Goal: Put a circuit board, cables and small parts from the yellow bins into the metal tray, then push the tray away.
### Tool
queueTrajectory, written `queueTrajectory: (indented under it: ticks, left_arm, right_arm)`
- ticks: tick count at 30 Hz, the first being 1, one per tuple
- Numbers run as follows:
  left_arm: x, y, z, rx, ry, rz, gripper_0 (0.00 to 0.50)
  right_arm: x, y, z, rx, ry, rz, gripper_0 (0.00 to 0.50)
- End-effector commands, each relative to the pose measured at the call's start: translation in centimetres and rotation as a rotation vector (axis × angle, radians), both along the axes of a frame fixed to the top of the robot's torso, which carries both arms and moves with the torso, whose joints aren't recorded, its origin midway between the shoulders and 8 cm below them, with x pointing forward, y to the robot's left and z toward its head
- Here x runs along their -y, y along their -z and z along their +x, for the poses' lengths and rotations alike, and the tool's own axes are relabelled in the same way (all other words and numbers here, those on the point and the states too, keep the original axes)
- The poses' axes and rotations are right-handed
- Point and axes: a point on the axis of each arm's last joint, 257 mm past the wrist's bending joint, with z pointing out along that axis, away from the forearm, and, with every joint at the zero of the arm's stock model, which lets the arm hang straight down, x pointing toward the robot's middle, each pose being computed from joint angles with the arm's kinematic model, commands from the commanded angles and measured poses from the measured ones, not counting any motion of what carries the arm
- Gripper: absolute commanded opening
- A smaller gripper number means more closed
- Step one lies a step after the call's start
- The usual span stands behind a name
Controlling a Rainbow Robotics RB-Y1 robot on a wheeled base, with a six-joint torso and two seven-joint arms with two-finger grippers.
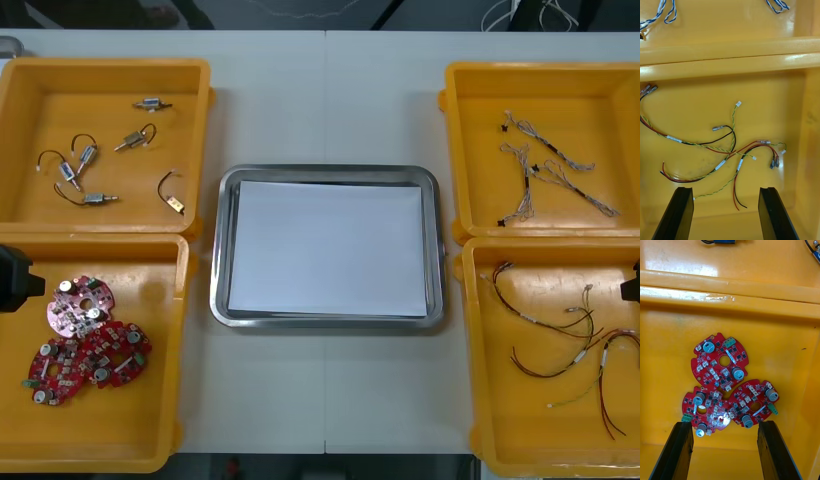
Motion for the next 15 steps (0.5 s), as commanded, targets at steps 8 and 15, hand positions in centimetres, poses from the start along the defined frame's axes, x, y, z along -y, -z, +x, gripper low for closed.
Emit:
queueTrajectory:
  ticks: [8, 15]
  left_arm:
    - [-1.16, -1.34, -0.28, 0.015, 0.085, 0.096, 0.5]
    - [-1.16, -1.34, -0.28, 0.015, 0.085, 0.096, 0.5]
  right_arm:
    - [1.81, -1.16, -0.13, 0.023, 0.061, -0.021, 0.5]
    - [1.81, -1.16, -0.13, 0.023, 0.061, -0.021, 0.5]
